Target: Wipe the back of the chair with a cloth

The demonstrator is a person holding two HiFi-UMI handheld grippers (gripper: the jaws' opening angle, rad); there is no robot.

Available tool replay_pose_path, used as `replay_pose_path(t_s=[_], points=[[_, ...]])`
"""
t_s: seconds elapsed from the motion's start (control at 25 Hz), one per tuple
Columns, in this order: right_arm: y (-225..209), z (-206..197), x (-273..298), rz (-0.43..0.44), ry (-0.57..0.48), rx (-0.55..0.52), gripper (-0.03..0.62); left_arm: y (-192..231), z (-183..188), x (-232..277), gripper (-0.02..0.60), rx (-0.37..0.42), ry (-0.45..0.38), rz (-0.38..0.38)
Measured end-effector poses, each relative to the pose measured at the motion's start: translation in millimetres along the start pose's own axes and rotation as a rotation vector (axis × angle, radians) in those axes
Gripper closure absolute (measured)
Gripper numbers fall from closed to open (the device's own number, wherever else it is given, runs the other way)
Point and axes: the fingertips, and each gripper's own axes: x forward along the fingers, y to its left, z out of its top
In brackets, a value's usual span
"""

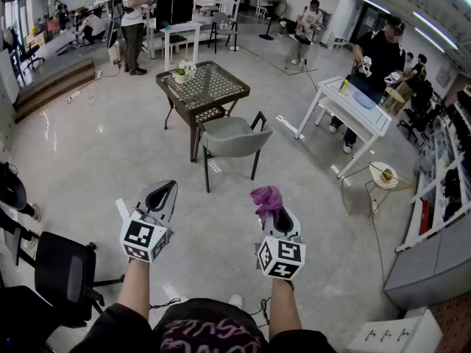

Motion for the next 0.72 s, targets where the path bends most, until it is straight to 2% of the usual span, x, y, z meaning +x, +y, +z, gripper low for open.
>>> replay_pose_path(t_s=[0.2, 0.48, 0.72], points=[[0.7, -6.2, 1.1, 0.001, 0.003, 0.008, 0.517, -0.8, -7.9, -2.2, 0.572, -0.008, 0.009, -0.002], [8.7, -5.7, 4.5, 0.006, 0.012, -0.003, 0.516, 8.4, -1.1, -6.0, 0.572, 0.002, -0.002, 0.007], [27.5, 0.8, 3.4, 0.017, -0.012, -0.022, 0.516, 15.2, -3.2, -12.0, 0.572, -0.001, -0.013, -0.02]])
